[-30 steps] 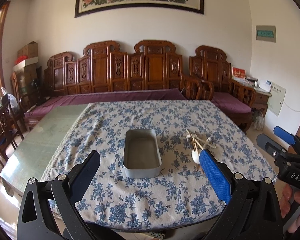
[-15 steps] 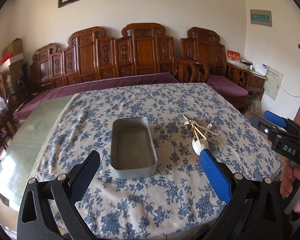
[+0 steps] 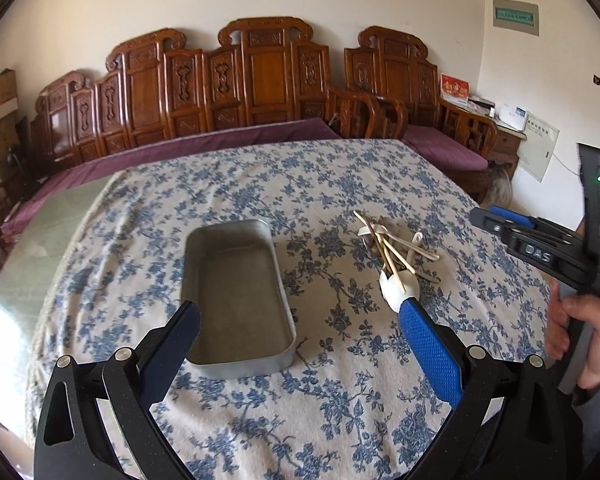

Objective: Organize utensils
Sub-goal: 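Reach the right tool to the white cup of utensils and grasp it, then tip the white cup with the right tool to spill utensils onto the cloth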

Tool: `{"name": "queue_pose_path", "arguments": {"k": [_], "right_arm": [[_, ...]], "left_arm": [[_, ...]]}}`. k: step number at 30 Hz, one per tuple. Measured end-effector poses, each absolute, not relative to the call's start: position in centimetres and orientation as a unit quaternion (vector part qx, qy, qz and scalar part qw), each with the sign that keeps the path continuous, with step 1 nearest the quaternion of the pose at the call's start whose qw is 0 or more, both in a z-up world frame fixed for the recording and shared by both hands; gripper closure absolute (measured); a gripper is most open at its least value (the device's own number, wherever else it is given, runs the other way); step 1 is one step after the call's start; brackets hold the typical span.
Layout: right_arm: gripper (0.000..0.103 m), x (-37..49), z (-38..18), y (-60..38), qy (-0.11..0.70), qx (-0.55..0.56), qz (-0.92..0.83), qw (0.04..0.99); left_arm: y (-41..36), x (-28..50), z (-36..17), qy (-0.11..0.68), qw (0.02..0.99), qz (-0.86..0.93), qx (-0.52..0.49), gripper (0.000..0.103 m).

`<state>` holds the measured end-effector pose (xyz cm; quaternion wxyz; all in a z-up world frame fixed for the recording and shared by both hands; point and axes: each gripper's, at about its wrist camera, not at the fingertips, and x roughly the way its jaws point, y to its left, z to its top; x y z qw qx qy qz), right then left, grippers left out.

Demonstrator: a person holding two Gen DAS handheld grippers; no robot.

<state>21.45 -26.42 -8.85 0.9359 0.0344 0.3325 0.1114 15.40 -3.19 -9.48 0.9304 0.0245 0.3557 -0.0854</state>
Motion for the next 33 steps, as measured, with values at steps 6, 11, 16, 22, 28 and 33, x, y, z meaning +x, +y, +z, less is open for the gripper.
{"name": "queue_pose_path", "arguments": {"k": [6, 11, 16, 22, 28, 33], "right_arm": [[0.069, 24.5, -13.0, -24.9, 0.375, 0.022, 0.138, 0.917], [0.076, 26.2, -16.2, -23.8, 0.409, 0.028, 0.155, 0.899], [0.077, 27.2, -18.4, -23.5, 0.434, 0.046, 0.167, 0.884], [0.093, 27.9, -19.0, -23.9, 0.447, 0.058, 0.16, 0.878], [0.097, 27.3, -18.5, -24.7, 0.437, 0.057, 0.164, 0.882], [0.097, 26.2, -16.0, -26.5, 0.393, 0.086, 0.178, 0.898]], "left_arm": [[-3.5, 17.5, -11.2, 0.374, 0.922, -0.097, 0.016, 0.02], [-4.0, 18.8, -12.4, 0.387, 0.916, -0.101, 0.016, 0.027], [-4.4, 19.6, -13.5, 0.398, 0.912, -0.099, 0.012, 0.027], [-5.5, 19.8, -14.2, 0.409, 0.907, -0.097, 0.021, 0.027], [-6.9, 20.3, -14.3, 0.412, 0.905, -0.1, 0.029, 0.027], [-8.0, 21.0, -14.6, 0.416, 0.903, -0.1, 0.035, 0.027]]}}
